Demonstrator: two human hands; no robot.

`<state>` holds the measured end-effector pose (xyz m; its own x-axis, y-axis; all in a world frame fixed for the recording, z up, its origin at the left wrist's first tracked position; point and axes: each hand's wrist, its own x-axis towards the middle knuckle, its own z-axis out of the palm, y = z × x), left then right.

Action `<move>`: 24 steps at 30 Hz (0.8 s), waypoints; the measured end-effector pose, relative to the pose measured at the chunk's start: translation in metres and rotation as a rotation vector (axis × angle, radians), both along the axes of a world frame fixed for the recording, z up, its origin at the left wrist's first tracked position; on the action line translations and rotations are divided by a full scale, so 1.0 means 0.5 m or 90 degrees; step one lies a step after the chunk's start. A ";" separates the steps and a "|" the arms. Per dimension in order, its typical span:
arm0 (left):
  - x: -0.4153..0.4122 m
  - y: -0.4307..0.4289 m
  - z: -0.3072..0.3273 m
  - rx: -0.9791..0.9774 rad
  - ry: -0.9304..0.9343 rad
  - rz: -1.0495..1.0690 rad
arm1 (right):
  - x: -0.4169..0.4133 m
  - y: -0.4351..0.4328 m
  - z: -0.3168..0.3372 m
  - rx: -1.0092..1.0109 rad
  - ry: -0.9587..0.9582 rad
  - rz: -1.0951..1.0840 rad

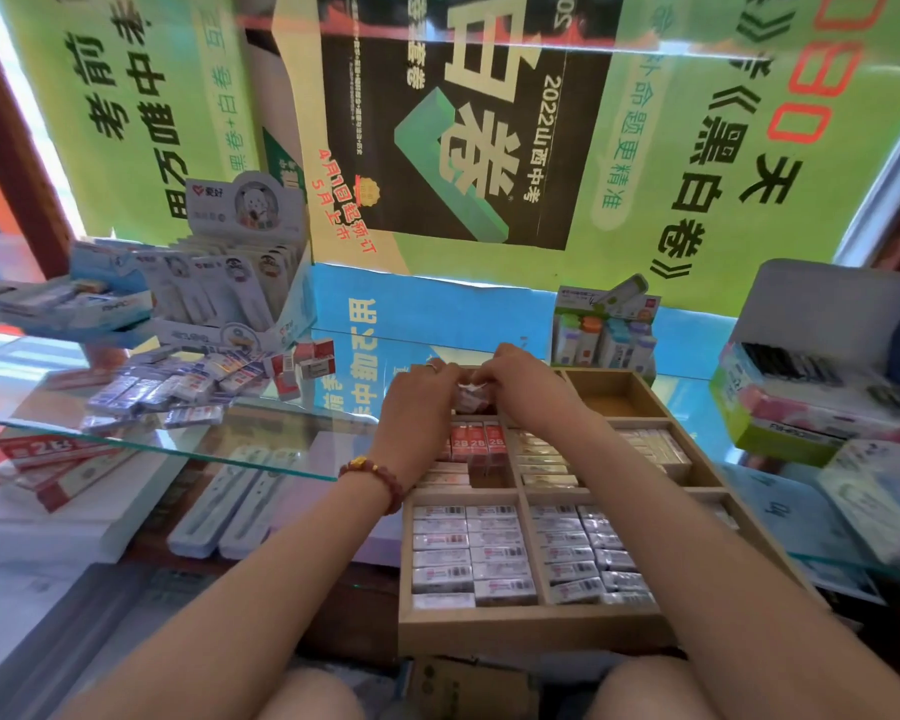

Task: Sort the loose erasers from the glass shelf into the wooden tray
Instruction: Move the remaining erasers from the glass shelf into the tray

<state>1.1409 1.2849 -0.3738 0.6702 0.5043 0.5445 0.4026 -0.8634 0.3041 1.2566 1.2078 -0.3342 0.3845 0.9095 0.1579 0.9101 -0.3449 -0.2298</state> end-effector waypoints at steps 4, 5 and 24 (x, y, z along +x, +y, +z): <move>-0.016 0.023 0.002 -0.072 -0.187 0.078 | 0.007 -0.011 -0.011 0.057 0.007 -0.036; -0.021 0.020 0.007 -0.152 -0.231 0.092 | 0.006 -0.011 -0.010 0.073 0.024 -0.038; -0.049 0.015 -0.020 -0.170 0.021 -0.002 | -0.027 -0.003 0.004 -0.014 -0.190 0.022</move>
